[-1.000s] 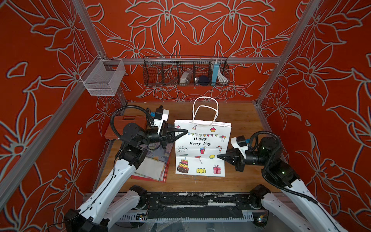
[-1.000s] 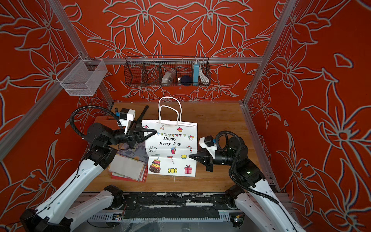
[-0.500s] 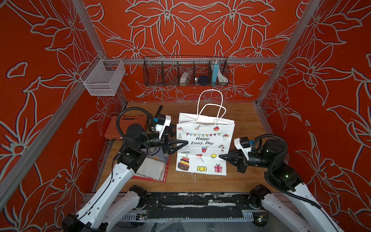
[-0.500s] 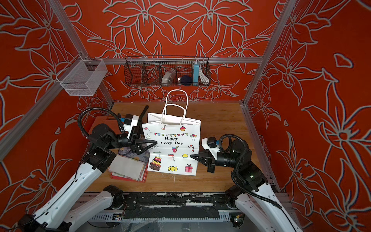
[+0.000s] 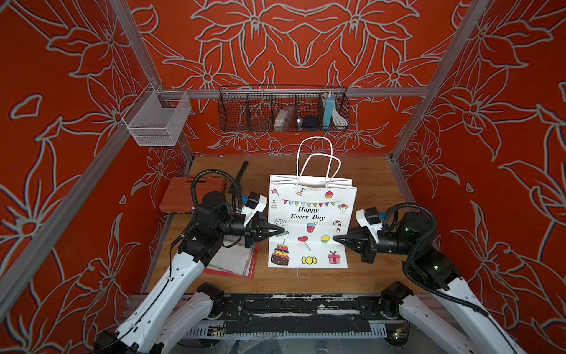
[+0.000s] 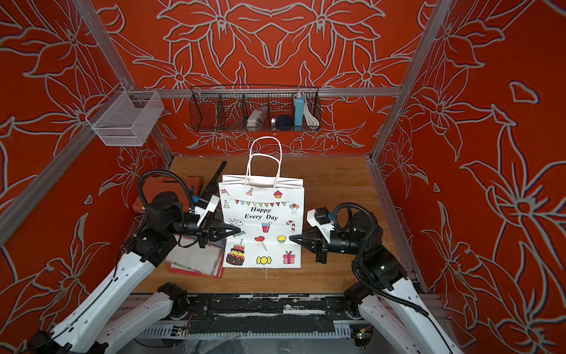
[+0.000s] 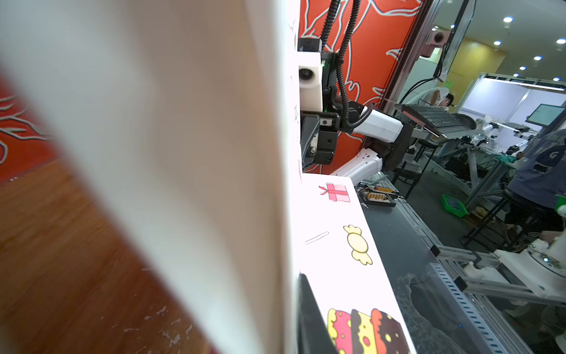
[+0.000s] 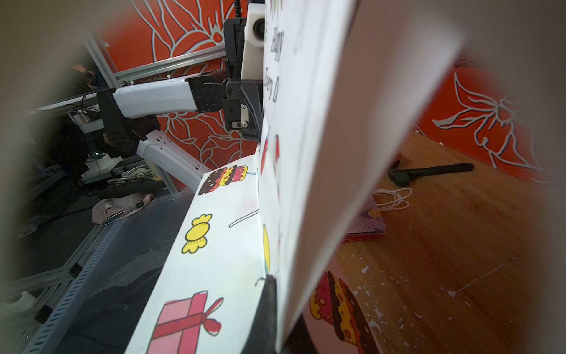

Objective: Put away the paper bag
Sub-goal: Press the paper bag.

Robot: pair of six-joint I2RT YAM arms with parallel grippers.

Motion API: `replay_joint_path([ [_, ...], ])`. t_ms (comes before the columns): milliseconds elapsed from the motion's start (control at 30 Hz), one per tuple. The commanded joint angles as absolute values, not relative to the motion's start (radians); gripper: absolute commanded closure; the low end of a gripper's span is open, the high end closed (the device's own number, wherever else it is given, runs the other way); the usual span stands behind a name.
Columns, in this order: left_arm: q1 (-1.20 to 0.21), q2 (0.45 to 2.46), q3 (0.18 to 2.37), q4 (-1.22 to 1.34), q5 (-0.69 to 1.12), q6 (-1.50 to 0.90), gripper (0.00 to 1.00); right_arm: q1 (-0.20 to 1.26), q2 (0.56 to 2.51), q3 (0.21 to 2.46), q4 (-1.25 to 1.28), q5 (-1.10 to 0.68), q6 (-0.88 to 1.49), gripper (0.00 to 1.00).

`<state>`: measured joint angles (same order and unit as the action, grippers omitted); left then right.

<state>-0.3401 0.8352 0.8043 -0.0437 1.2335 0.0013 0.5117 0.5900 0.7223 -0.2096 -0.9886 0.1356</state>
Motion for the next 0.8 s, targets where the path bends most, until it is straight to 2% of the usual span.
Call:
replay_joint_path([
  [0, -0.339, 0.827, 0.815, -0.058, 1.274, 0.043, 0.98, 0.512, 0.584, 0.761, -0.199, -0.992, 0.12, 1.0],
  [100, -0.338, 0.831, 0.811, -0.006, 1.276, -0.005, 0.95, 0.511, 0.581, 0.761, -0.211, -0.995, 0.116, 1.0],
  [167, -0.338, 0.834, 0.805, 0.049, 1.278, -0.057, 0.98, 0.512, 0.573, 0.762, -0.228, -0.976, 0.099, 1.0],
  [267, -0.339, 0.829, 0.811, 0.06, 1.252, -0.075, 1.0, 0.512, 0.54, 0.787, -0.328, -0.887, 0.036, 0.58],
  [333, -0.338, 0.823, 0.82, 0.048, 1.232, -0.077, 1.0, 0.512, 0.481, 0.808, -0.425, -0.797, -0.012, 0.45],
  [367, -0.338, 0.819, 0.822, 0.045, 1.227, -0.08, 1.0, 0.512, 0.439, 0.812, -0.472, -0.747, -0.029, 0.41],
  [600, -0.339, 0.805, 0.819, 0.106, 1.193, -0.135, 1.0, 0.513, 0.162, 0.775, -0.733, -0.576, -0.177, 0.32],
  [767, -0.339, 0.811, 0.818, 0.208, 1.186, -0.231, 1.0, 0.512, 0.215, 0.756, -0.747, -0.594, -0.193, 0.29],
])
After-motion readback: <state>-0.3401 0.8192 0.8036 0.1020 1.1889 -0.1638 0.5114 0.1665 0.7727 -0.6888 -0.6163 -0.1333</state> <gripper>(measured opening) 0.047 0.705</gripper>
